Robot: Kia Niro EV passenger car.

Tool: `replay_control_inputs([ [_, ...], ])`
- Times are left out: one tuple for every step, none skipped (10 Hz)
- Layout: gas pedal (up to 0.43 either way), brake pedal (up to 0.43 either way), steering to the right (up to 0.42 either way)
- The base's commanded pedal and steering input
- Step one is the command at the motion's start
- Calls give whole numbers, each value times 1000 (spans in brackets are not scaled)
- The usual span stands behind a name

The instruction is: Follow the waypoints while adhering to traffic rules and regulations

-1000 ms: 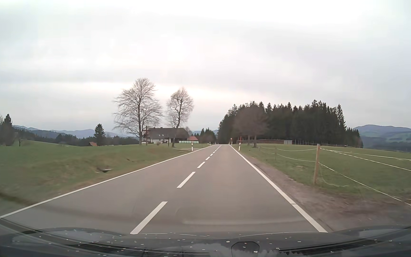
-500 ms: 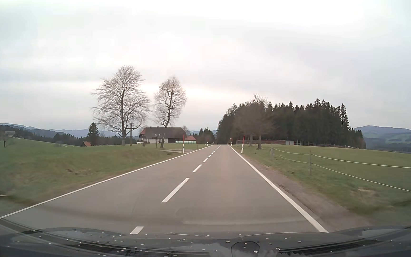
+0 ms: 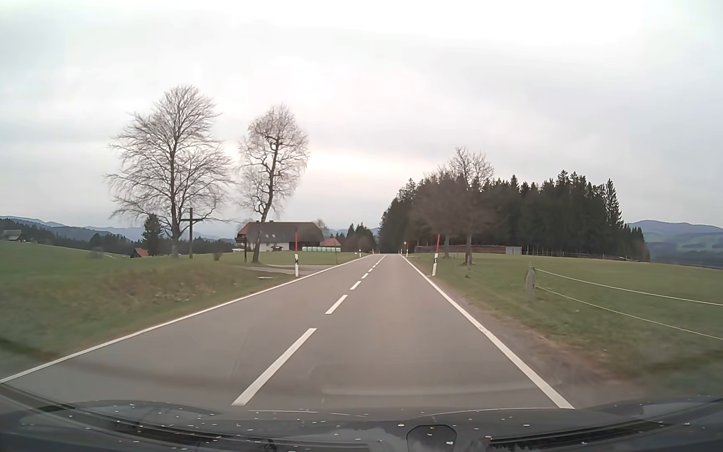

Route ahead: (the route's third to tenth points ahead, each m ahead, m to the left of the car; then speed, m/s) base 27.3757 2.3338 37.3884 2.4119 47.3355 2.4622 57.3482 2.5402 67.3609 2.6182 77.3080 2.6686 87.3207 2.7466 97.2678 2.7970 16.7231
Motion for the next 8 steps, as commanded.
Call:
replay_control_inputs([
  [47,0,2],
  [47,0,1],
  [47,0,0],
  [47,0,-1],
  [47,0,-1],
  [47,0,-1],
  [47,0,0],
  [47,0,0],
])
